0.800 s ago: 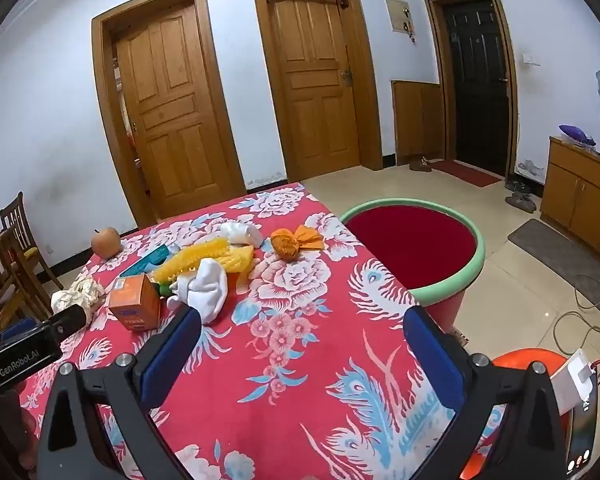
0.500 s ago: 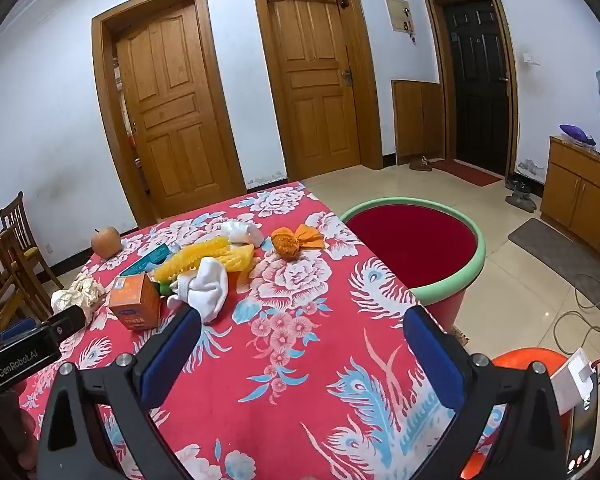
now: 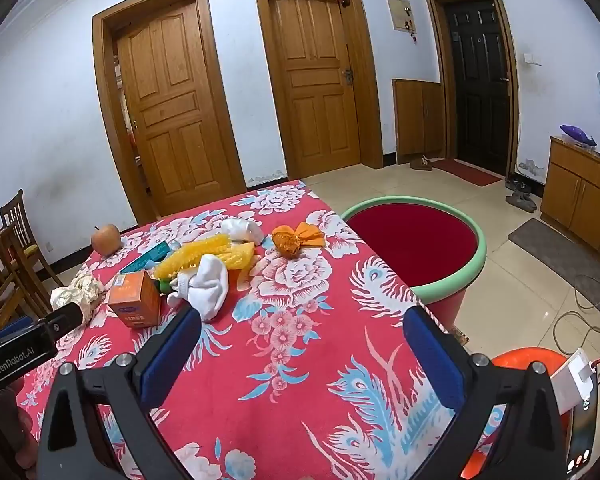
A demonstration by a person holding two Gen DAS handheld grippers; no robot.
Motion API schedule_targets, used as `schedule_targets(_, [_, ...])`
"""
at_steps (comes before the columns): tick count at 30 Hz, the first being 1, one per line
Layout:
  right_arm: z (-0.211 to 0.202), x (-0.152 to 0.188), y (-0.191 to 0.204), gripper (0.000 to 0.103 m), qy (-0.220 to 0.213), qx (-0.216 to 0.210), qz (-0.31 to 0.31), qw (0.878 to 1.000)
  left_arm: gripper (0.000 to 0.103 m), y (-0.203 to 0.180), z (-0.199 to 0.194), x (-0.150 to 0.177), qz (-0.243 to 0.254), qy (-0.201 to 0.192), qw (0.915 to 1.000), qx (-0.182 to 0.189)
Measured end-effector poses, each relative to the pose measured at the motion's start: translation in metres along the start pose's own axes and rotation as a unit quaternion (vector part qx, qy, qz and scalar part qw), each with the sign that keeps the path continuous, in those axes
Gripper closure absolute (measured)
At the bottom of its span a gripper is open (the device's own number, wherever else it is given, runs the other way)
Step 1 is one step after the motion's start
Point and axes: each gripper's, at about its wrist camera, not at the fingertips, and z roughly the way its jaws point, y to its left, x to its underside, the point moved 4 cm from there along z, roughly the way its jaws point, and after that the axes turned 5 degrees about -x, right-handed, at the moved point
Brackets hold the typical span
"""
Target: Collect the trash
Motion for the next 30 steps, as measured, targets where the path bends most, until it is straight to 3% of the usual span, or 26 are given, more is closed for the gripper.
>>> schedule_targets(30, [-0.001,-0.001,-0.002,0.0,0.0,0.003,0.003,1.0,0.002,0.003,0.001,0.0,-0.001,0.0,1.0,0.0])
